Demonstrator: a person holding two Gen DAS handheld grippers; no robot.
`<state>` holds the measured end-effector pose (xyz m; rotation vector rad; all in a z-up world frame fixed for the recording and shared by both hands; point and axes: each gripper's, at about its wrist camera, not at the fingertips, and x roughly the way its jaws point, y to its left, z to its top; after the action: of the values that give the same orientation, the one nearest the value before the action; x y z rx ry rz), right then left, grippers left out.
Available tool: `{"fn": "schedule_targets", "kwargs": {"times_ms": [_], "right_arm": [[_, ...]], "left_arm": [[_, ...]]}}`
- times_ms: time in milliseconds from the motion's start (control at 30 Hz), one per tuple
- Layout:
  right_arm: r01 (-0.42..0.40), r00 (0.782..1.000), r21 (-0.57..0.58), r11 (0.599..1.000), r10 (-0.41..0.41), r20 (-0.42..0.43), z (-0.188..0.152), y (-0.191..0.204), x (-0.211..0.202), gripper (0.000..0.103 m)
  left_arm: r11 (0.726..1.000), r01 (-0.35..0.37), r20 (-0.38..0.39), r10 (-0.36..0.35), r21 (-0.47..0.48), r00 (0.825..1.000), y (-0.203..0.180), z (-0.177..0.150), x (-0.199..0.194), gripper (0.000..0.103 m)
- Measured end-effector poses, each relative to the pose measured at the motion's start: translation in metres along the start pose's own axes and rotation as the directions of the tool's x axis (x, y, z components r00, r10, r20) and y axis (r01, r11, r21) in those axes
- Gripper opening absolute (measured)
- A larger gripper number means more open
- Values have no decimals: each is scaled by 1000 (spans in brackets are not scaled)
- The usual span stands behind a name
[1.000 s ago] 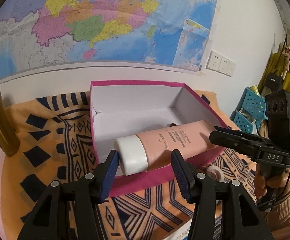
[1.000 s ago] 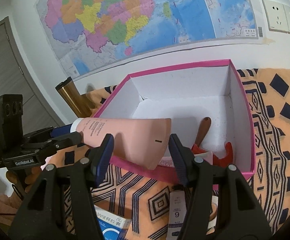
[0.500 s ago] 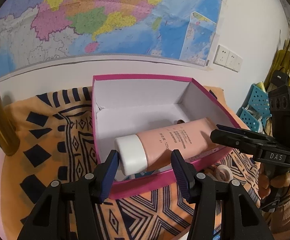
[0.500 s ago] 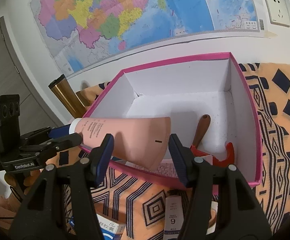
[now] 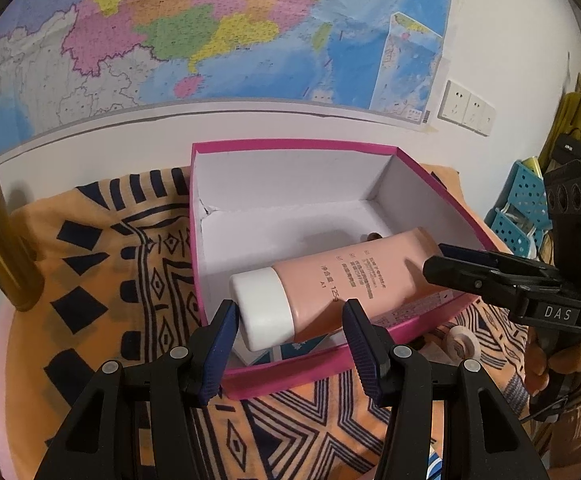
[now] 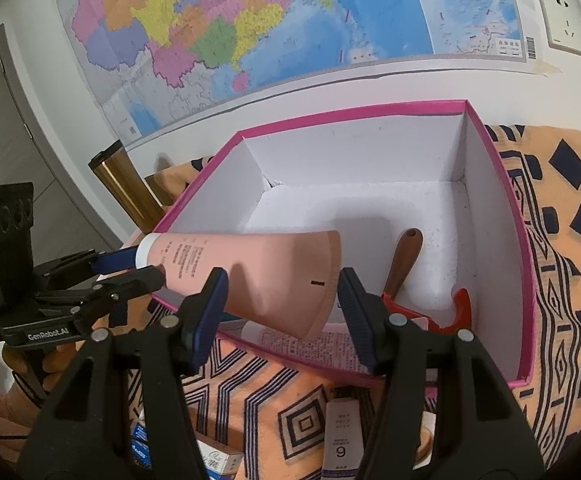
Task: Organize rigid objects
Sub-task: 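Lift the pink-and-white tube with the right gripper over the pink box, then lower the tube into the pink box and open the right gripper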
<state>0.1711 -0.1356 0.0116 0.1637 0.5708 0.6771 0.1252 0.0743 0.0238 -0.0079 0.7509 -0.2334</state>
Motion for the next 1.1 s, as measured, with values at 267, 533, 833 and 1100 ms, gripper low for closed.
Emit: {"fn": "schedule_targets", "kwargs": {"times_ms": [267,533,833,1100], "right_arm": [[57,997,-52,997,-60,-50,1,6,12,60],[93,991,-76,993,-99,-86,1,7,25,63],[61,995,-62,996,-66,-77,-1,7,22,64],[16,999,-56,998,-18,-42,-5,10,3,64]], "left_arm": [[999,-30,-6,30,18,1000,-3,-1,4,54],[997,-68,5,68,41,998,-8,-2,5,54],[996,-68,39,66,51,997,-12,-7,-7,54],[999,-35,65,33,23,997,-5,-16,-22,54]]}}
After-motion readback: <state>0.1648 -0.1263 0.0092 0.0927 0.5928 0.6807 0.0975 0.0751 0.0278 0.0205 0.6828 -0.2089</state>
